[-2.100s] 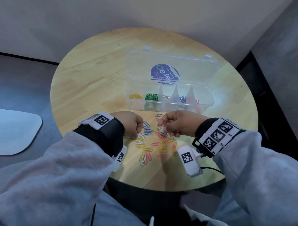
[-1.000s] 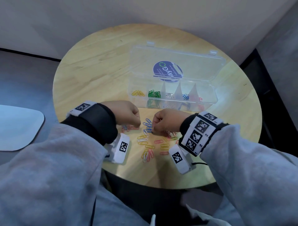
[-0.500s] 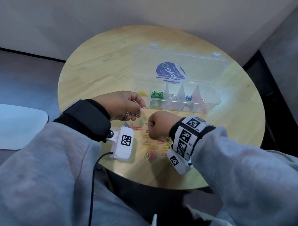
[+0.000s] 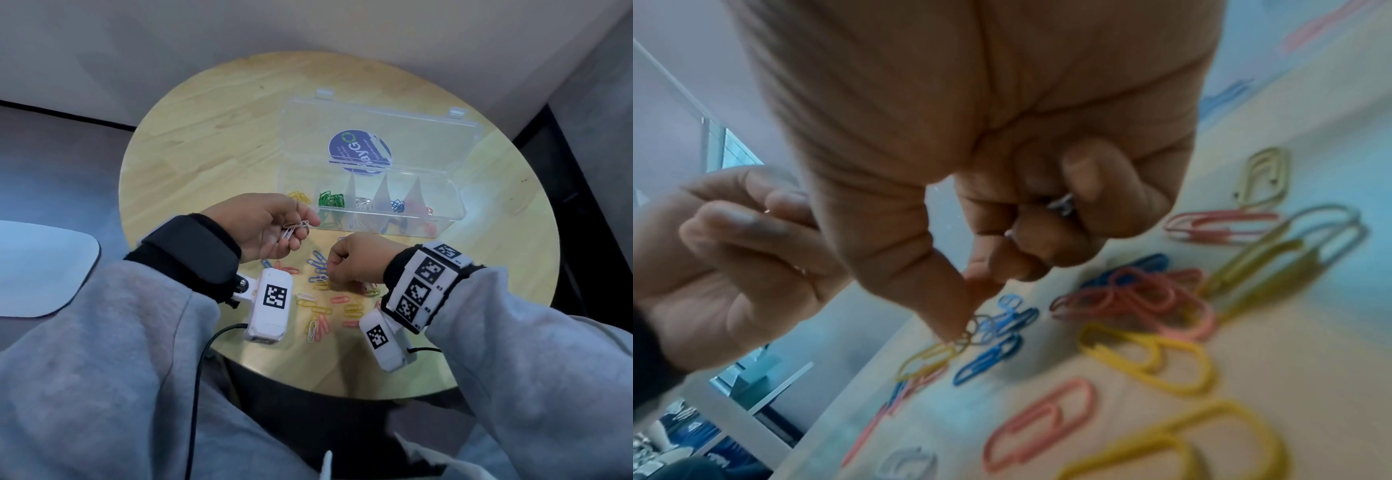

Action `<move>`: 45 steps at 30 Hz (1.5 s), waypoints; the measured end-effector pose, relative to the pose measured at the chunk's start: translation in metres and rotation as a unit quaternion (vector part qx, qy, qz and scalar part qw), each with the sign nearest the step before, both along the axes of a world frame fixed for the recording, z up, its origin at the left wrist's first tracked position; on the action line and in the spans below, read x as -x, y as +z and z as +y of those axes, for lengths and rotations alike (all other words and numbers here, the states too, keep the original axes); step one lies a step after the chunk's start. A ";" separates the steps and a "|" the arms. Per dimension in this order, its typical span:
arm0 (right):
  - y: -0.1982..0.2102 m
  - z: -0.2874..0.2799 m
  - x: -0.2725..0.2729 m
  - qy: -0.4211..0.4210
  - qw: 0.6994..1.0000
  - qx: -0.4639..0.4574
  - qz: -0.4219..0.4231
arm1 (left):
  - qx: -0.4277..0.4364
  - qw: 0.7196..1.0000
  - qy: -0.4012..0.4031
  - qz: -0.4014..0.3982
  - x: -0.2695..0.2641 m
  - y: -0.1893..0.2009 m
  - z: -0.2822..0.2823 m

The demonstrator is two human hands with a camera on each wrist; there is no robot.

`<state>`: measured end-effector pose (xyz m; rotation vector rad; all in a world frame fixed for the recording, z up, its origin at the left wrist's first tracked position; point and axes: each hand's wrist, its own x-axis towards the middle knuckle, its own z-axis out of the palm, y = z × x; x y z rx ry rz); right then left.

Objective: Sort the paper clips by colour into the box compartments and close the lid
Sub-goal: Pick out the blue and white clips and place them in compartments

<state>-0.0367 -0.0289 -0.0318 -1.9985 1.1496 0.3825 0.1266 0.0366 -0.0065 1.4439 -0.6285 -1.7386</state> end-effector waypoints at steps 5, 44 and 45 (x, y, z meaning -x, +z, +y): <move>-0.001 -0.004 0.003 -0.026 0.999 -0.015 -0.022 | -0.041 0.963 -0.102 -0.245 0.010 -0.004 -0.003; -0.004 0.025 0.000 0.321 0.946 -0.017 0.032 | -0.030 0.883 -0.237 -0.403 0.010 -0.020 -0.007; -0.005 0.024 0.000 0.316 0.948 -0.011 0.032 | -0.030 0.881 -0.243 -0.405 0.011 -0.023 -0.005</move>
